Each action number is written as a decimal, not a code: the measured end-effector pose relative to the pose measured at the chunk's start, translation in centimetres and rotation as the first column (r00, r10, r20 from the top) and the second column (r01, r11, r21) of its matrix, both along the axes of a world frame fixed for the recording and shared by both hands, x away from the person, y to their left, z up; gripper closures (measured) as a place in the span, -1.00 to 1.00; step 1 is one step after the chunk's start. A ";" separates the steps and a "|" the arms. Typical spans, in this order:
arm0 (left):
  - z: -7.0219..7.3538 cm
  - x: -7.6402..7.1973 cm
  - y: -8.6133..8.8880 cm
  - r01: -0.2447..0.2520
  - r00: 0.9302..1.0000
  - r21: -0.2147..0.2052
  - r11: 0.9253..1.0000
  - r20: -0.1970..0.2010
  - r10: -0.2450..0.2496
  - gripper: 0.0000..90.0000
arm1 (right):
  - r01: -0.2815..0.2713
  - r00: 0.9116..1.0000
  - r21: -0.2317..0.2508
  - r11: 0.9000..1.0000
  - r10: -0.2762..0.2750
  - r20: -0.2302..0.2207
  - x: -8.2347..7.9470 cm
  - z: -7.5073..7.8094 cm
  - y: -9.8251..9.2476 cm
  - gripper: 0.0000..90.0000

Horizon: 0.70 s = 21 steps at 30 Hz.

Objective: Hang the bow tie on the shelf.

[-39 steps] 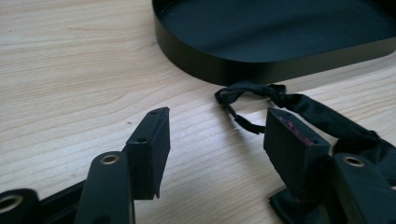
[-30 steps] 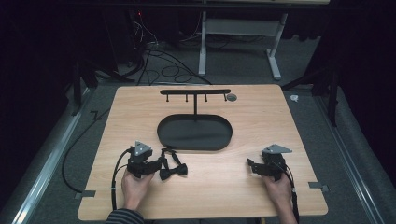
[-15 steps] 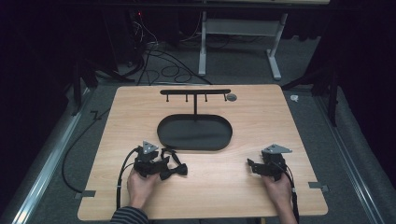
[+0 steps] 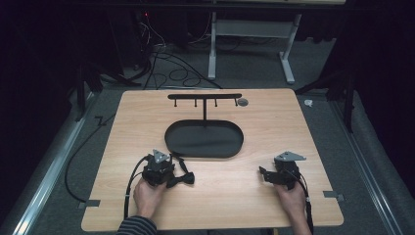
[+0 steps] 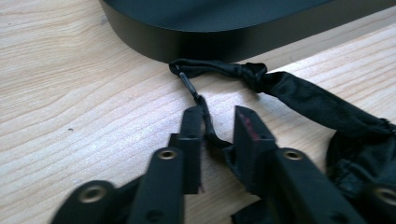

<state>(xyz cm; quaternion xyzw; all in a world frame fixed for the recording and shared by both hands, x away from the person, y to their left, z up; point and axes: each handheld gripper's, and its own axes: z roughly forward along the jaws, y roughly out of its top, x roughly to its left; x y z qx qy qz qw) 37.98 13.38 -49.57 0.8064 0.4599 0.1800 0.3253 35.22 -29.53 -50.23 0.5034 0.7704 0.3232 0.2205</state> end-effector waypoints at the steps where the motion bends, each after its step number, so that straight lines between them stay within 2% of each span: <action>1: 0.0 0.0 0.0 0.003 1.000 0.002 1.000 -0.001 -0.003 0.72 | 0.000 1.000 0.000 1.000 0.000 0.000 0.0 0.0 0.0 -0.36; 8: 0.0 0.0 0.1 0.022 1.000 -0.019 1.000 -0.015 -0.022 0.95 | -0.001 1.000 0.001 1.000 0.001 0.000 0.0 0.0 0.0 -0.36; 15: 0.4 -0.4 0.1 0.050 0.999 -0.030 0.998 -0.012 -0.051 0.96 | 0.001 1.000 -0.001 1.000 -0.001 -0.001 0.0 0.0 0.0 -0.36; 21: 1.8 -1.0 0.1 0.082 0.997 -0.070 0.994 0.019 -0.081 0.97 | 0.002 1.000 0.000 1.000 -0.002 -0.001 0.0 0.0 0.0 -0.36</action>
